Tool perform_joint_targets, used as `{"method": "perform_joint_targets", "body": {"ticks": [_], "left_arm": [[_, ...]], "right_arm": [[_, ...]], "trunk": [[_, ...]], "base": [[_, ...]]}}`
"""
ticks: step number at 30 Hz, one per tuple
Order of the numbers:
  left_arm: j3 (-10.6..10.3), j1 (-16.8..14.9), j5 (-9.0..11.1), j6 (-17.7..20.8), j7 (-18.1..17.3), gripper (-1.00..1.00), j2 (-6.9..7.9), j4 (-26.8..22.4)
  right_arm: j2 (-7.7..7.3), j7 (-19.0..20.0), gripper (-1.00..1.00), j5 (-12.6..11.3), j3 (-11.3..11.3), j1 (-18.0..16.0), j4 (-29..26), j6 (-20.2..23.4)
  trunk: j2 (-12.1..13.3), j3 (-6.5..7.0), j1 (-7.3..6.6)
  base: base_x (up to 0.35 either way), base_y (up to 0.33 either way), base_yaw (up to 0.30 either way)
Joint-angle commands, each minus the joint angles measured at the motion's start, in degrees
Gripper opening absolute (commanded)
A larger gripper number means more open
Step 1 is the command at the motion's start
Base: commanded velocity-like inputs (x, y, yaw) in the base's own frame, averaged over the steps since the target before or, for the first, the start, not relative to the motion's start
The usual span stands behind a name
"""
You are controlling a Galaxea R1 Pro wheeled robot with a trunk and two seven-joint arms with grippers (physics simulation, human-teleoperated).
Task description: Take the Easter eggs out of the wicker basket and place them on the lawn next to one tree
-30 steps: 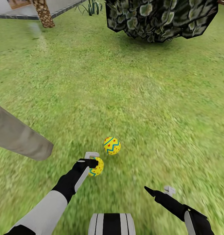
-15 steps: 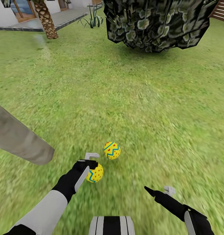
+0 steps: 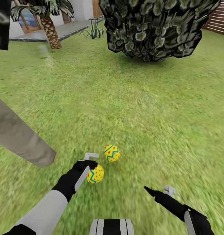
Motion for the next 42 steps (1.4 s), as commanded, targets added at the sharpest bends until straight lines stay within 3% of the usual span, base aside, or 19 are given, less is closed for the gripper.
{"method": "perform_joint_targets", "body": {"ticks": [1, 8, 27, 42], "left_arm": [[-0.2, 0.0, 0.6, 0.2, 0.5, 1.0, 0.04, -0.1], [-0.2, 0.0, 0.6, 0.2, 0.5, 1.0, 0.06, 0.0], [-0.3, 0.0, 0.5, 0.2, 0.5, 1.0, 0.03, 0.1], [-0.3, 0.0, 0.4, 0.2, 0.5, 1.0, 0.03, 0.0]], "right_arm": [[0.05, 0.1, 1.0, -0.4, -0.2, 0.0, 0.0, 0.5], [0.05, 0.1, 1.0, -0.4, -0.1, -0.1, 0.0, 0.5], [0.07, 0.0, 1.0, -0.4, -0.1, 0.0, -0.1, 0.5], [0.05, -1.4, 1.0, -0.3, 0.5, -0.1, 0.0, 0.8]], "trunk": [[0.0, 0.19, -0.03], [0.1, 1.74, -0.21], [0.3, 5.95, -0.7], [0.5, 9.27, -1.09]], "base": [[-0.009, 0.0, 0.0], [-0.145, 0.0, 0.0], [-0.32, 0.0, 0.005], [-0.212, 0.0, 0.2]]}}
